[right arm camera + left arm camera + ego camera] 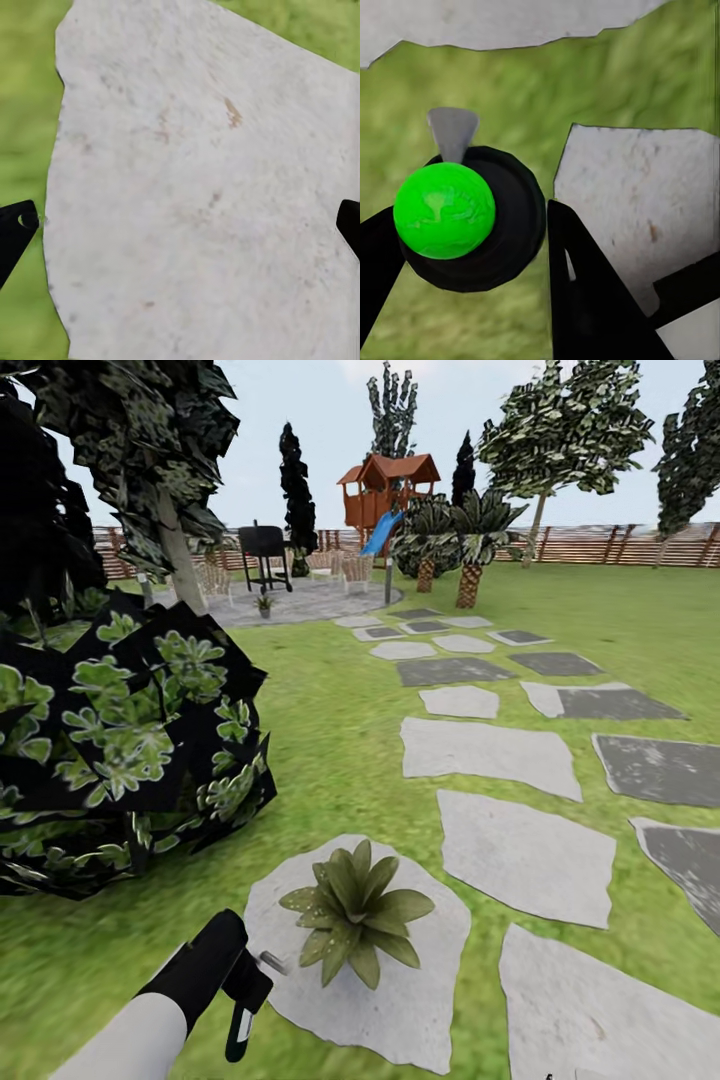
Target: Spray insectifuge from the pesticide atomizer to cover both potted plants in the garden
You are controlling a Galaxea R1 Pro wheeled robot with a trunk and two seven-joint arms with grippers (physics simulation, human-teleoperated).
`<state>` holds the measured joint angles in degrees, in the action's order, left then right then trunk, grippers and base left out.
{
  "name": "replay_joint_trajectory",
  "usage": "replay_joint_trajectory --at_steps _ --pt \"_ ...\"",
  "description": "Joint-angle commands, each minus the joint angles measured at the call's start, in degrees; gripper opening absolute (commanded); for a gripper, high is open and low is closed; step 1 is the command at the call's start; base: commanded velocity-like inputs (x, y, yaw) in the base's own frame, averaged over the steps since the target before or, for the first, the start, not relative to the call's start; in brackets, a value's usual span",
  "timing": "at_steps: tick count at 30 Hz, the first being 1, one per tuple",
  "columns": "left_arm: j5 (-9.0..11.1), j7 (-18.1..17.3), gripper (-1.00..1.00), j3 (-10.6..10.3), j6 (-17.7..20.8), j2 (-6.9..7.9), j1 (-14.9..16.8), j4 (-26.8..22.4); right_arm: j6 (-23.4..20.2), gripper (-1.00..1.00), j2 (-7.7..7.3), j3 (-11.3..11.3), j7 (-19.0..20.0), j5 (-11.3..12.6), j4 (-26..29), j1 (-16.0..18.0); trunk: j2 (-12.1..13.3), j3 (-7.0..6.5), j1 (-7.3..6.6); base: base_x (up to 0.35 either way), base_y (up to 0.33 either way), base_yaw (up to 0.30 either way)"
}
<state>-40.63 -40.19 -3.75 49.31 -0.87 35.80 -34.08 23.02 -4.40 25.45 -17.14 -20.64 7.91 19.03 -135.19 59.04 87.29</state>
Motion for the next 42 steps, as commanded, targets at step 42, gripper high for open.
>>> replay_joint_trajectory --at_steps 42 --pt "-0.58 -0.35 -1.00 4.20 0.26 0.08 0.06 -0.27 0.18 1.00 0.09 0.39 -0.17 -0.62 -0.09 0.04 -0.02 0.52 -0.01 -0.035 -0.291 0.159"
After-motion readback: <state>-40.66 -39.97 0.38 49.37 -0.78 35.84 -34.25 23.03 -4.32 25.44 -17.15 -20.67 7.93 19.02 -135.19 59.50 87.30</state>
